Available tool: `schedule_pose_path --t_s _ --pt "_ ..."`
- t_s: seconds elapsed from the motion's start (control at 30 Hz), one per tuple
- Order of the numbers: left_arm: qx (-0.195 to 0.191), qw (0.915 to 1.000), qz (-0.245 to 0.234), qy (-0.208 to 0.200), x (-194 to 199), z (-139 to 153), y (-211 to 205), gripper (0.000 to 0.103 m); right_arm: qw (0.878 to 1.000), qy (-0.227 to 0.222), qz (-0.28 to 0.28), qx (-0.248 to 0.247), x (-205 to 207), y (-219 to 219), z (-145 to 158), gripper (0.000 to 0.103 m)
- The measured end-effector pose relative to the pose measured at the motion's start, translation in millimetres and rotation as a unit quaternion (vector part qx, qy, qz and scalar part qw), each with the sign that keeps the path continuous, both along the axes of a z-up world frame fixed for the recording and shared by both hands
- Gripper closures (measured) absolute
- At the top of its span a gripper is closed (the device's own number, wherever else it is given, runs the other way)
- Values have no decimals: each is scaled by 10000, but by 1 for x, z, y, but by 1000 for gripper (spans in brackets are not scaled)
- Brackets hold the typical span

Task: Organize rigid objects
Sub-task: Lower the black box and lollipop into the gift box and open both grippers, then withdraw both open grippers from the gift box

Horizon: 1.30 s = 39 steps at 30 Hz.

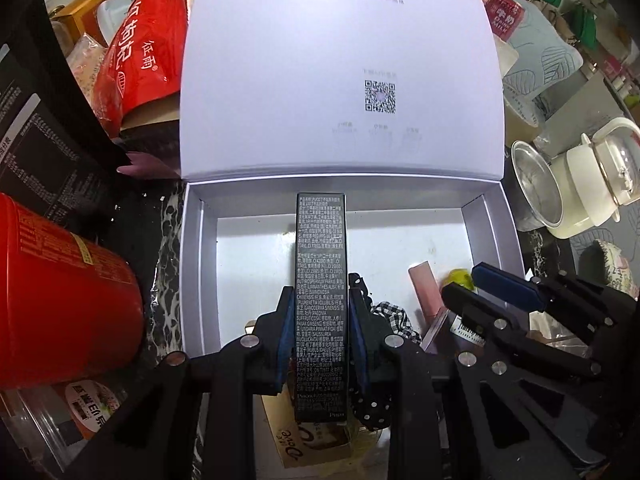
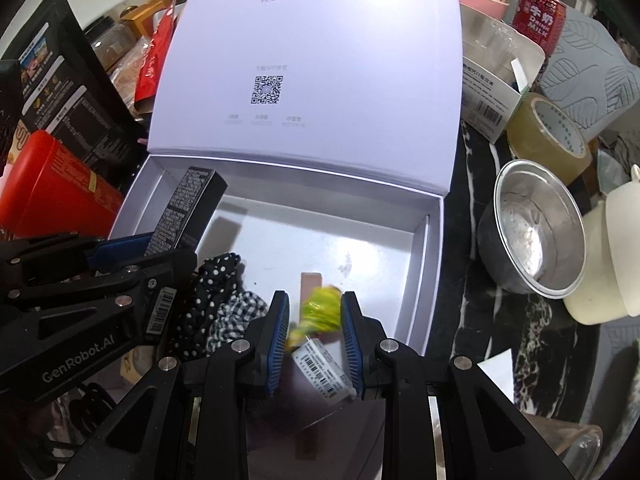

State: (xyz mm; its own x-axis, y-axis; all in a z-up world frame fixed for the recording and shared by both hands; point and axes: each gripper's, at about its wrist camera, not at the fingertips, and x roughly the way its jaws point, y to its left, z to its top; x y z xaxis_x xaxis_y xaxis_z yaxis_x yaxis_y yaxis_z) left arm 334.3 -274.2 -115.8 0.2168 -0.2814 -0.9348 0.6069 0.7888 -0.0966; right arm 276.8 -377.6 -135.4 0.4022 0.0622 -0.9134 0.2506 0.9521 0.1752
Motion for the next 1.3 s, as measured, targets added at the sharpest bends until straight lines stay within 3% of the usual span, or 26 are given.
schedule_pose_path --t_s 0.23,0.3,0.6,0.7,0.77,0.8,1.3 --pt "44 9996 -11 -268 -7 11 -1 78 9998 -23 -113 -179 -6 0 8 76" --pt "81 9995 -3 -308 -9 15 0 78 9996 -28 -157 -247 -8 0 13 71" --pt "227 9997 28 -118 -13 25 8 78 9986 -96 -303 -425 -25 -7 42 63" --pt "247 9995 52 -199 -18 31 11 64 9982 -92 -336 -497 -30 -6 50 60" --pt "226 9994 78 -247 -20 35 14 31 9978 -102 -361 -539 -34 -5 55 60" --pt "200 9994 85 -267 -21 38 15 27 9977 -105 -374 -562 -36 -4 58 60" --pt "-158 9979 222 -593 -36 89 35 27 9960 -355 -424 -696 -50 6 100 60"
